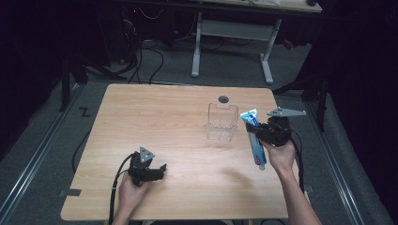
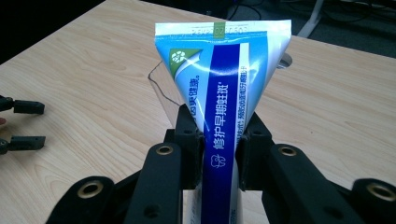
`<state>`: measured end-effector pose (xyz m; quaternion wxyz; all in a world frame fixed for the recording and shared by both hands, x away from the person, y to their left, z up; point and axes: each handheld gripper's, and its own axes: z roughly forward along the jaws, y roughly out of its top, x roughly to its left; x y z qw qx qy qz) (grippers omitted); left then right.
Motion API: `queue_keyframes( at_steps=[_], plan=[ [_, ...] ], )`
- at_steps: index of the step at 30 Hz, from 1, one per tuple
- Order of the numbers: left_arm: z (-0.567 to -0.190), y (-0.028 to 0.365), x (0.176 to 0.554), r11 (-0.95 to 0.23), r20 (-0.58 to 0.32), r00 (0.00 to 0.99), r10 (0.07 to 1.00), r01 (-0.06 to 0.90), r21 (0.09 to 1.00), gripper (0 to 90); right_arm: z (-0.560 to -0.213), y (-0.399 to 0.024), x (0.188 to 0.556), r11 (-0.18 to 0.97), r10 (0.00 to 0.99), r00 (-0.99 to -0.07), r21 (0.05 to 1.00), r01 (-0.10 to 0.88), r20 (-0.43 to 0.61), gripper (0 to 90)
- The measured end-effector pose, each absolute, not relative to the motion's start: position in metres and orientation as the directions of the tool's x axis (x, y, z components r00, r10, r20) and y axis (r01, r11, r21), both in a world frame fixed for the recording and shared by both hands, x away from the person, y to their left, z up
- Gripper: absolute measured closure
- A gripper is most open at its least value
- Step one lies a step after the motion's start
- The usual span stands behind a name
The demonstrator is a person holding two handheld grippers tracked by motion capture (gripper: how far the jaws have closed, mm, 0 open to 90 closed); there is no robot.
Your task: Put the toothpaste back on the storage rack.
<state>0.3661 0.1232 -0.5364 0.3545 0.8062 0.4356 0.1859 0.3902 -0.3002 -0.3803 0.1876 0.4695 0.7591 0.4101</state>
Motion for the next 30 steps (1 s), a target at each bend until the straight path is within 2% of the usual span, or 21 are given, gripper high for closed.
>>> queue_keyframes(
  at_steps=[18,30],
  plan=[
    [-0.536,0.123,0.366,-0.370,-0.009,0.553,0.833,0.570,0.734,18.9,-0.373,-0.289,0.394,0.255,0.865,-0.497,0.801,0.541,0.061,73.8],
    [-0.536,0.123,0.366,-0.373,-0.009,0.559,0.829,0.566,0.735,18.9,-0.376,-0.278,0.400,0.266,0.842,-0.534,0.805,0.531,0.074,73.7]
  ],
)
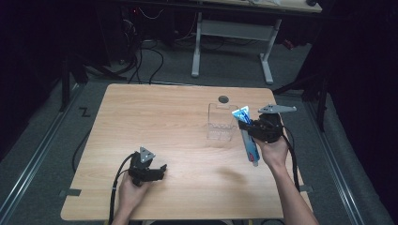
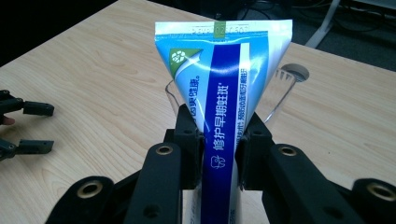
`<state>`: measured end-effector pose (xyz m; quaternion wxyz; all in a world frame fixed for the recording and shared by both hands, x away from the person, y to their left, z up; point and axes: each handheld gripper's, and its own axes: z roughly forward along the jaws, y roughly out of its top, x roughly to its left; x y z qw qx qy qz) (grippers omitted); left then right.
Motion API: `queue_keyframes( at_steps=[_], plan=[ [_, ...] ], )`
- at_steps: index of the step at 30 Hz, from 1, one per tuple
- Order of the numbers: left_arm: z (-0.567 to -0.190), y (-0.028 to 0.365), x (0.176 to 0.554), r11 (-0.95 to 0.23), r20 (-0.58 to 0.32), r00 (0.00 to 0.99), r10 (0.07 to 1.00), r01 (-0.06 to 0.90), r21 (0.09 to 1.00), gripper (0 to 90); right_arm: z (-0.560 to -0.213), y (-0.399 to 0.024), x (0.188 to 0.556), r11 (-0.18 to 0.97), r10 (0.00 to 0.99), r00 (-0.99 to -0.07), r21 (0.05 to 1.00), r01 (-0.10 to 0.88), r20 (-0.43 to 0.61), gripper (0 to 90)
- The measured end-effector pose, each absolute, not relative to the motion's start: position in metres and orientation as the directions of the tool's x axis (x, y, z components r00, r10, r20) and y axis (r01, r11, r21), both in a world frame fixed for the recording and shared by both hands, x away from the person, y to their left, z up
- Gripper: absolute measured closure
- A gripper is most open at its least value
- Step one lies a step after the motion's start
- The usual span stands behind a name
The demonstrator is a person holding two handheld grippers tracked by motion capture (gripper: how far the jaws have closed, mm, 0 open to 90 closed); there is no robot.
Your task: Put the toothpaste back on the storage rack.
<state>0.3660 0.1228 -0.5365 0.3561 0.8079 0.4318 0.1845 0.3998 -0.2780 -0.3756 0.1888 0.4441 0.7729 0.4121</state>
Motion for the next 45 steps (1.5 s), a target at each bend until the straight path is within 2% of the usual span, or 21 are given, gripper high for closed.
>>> queue_keyframes(
  at_steps=[13,23,35,45],
  plan=[
    [-0.536,0.123,0.366,-0.375,-0.010,0.560,0.828,0.567,0.734,18.9,-0.374,-0.264,0.410,0.262,0.829,-0.552,0.808,0.528,0.092,73.5],
    [-0.536,0.123,0.366,-0.374,-0.010,0.560,0.829,0.567,0.734,18.8,-0.358,-0.256,0.423,0.261,0.822,-0.563,0.820,0.509,0.087,73.6],
    [-0.536,0.123,0.366,-0.373,-0.010,0.559,0.829,0.567,0.734,18.8,-0.353,-0.253,0.445,0.192,0.815,-0.561,0.845,0.499,0.146,73.6],
    [-0.537,0.123,0.366,-0.371,-0.011,0.557,0.831,0.568,0.735,18.8,-0.340,-0.251,0.459,0.168,0.829,-0.542,0.861,0.480,0.140,73.5]
  ],
)
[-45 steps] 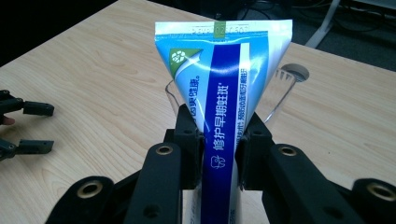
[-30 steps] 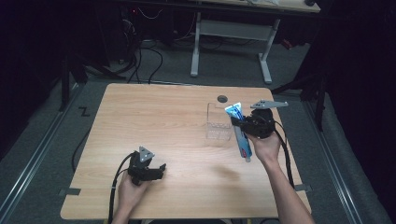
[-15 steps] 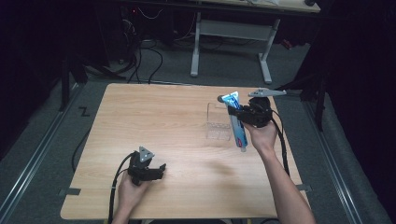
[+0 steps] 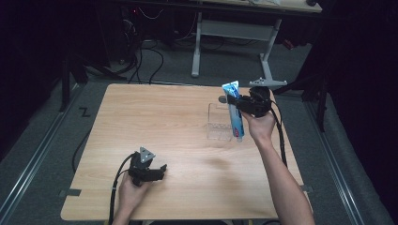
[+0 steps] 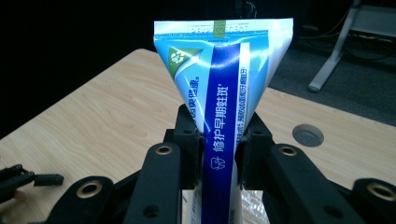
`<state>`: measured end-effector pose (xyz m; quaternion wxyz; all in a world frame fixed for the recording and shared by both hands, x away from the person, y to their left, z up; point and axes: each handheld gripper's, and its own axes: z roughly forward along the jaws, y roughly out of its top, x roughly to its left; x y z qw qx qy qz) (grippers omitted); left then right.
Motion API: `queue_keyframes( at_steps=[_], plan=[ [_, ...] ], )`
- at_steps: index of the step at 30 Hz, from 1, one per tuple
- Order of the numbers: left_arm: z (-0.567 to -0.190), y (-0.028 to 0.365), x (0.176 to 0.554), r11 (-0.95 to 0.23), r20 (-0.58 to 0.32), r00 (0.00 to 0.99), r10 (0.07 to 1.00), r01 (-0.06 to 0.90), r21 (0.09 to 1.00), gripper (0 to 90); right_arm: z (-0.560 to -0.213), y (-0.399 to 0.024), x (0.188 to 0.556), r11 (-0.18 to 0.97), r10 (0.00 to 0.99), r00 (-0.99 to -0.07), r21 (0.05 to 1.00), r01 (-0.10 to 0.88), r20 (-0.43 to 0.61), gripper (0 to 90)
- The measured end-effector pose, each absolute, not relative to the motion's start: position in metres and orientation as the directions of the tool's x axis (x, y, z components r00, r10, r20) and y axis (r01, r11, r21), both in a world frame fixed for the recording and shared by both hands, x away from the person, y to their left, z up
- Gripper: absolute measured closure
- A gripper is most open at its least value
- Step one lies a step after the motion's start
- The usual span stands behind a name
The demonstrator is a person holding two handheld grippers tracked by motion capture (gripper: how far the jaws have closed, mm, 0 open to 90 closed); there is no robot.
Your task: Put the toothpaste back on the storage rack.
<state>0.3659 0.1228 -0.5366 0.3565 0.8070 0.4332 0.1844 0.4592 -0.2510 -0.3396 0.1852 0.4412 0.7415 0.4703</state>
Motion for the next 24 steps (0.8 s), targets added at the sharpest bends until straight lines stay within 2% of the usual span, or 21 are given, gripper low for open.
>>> queue_keyframes(
  at_steps=[24],
  plan=[
    [-0.536,0.123,0.366,-0.373,-0.011,0.559,0.829,0.568,0.734,19.1,-0.326,-0.232,0.479,0.183,0.837,-0.535,0.865,0.466,0.112,73.4]
  ],
)
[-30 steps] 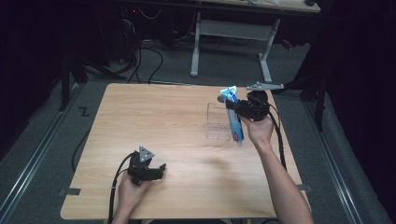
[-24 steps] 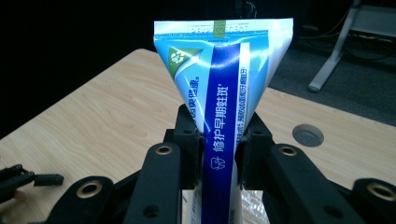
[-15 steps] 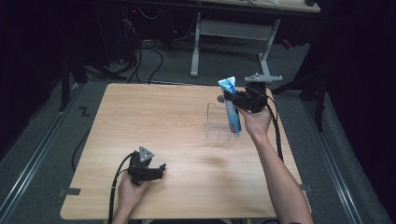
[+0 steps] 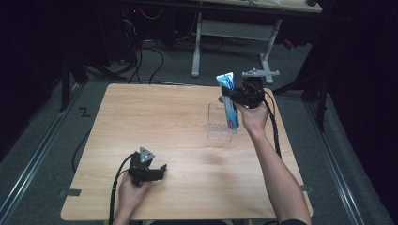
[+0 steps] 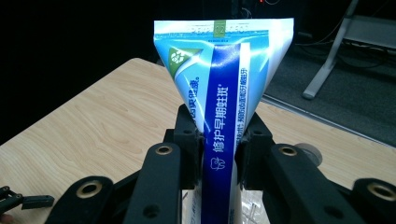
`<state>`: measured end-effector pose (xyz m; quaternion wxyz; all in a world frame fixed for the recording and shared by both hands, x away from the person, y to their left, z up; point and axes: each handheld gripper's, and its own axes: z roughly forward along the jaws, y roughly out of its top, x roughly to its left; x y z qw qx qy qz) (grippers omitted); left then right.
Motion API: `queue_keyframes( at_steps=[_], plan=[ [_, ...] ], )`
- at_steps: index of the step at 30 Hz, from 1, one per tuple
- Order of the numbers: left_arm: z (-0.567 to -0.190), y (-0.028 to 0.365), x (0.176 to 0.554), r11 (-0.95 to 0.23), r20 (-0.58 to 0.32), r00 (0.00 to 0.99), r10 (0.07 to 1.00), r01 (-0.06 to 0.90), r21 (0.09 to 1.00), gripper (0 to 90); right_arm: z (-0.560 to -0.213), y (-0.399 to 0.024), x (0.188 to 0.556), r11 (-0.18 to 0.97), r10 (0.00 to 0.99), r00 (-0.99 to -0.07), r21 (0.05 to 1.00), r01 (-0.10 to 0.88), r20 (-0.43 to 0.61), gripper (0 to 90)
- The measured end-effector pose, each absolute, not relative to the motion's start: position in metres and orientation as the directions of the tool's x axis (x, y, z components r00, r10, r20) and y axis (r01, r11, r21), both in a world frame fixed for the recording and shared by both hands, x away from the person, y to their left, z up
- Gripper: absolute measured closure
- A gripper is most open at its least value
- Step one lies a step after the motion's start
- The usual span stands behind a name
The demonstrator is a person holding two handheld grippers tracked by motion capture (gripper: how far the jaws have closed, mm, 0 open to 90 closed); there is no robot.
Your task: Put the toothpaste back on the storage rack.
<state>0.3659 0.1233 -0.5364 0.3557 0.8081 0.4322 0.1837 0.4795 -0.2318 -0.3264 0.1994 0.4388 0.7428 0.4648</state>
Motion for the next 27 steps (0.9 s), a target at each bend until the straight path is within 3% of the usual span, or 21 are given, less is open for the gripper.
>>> queue_keyframes(
  at_steps=[27],
  plan=[
    [-0.537,0.124,0.366,-0.372,-0.010,0.559,0.829,0.566,0.735,19.5,-0.328,-0.231,0.507,0.161,0.853,-0.509,0.870,0.466,0.115,73.3]
  ],
)
